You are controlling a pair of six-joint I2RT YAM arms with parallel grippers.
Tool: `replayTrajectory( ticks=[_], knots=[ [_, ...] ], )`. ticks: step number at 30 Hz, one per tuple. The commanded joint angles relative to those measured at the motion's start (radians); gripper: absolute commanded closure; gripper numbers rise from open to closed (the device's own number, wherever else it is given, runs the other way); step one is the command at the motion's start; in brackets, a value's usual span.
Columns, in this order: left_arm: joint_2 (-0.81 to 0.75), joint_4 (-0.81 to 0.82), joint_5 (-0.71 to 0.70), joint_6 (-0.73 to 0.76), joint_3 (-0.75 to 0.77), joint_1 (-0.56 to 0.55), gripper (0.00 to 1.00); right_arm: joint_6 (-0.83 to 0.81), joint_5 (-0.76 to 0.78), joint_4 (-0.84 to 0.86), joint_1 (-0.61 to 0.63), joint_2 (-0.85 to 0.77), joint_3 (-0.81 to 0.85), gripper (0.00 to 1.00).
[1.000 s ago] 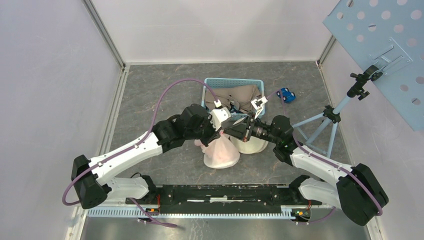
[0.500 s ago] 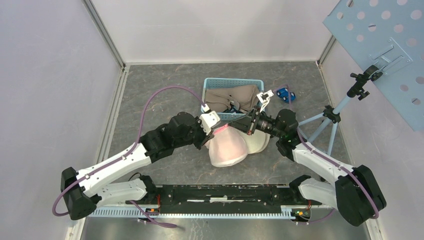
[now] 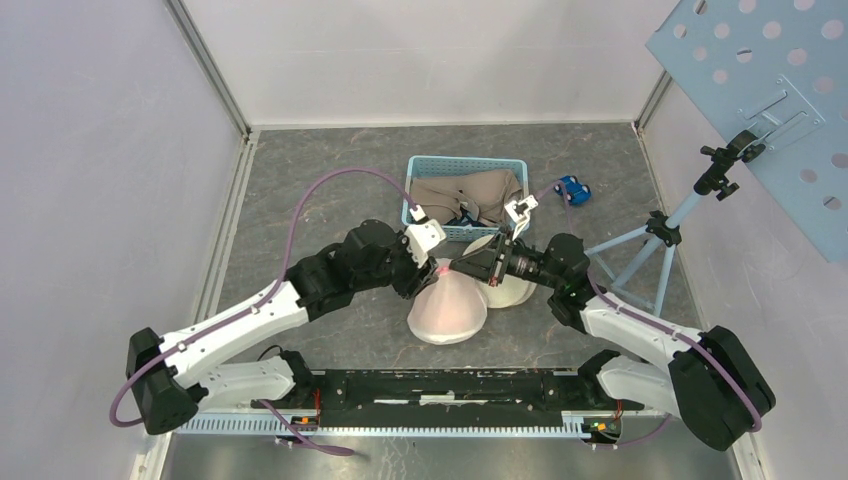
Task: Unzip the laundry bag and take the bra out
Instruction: Unzip the laundry bag at the center of the board.
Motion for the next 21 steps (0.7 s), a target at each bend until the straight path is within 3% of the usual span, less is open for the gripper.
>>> replayTrajectory(
  ticks=[1,4,6,9,18,20,21],
  knots=[
    [0.041,0.037,0.04,-0.018,0.053,-0.003,0.48,0.016,0.024,0.084,0.022,-0.016,-0.01,1.0],
    [0.06,0.027,0.069,0.002,0.057,-0.004,0.6,0.015,0.026,0.085,0.023,-0.016,-0.011,1.0],
    [0.059,0.012,0.077,0.011,0.055,-0.005,0.78,0.01,0.026,0.079,0.023,-0.018,-0.008,1.0],
    [0.032,-0.002,0.053,0.023,0.033,-0.004,0.96,-0.03,0.037,0.027,0.021,-0.03,0.004,1.0],
    [-0.094,-0.038,-0.049,0.058,-0.071,-0.002,0.97,-0.083,0.03,-0.066,-0.039,-0.066,0.016,1.0],
    [-0.086,-0.046,-0.025,0.042,-0.052,-0.002,0.84,-0.068,0.014,-0.048,-0.037,-0.052,0.017,1.0],
    [-0.08,-0.043,-0.005,0.034,-0.037,-0.002,0.72,-0.051,0.009,-0.026,-0.036,-0.045,0.012,1.0]
  ],
)
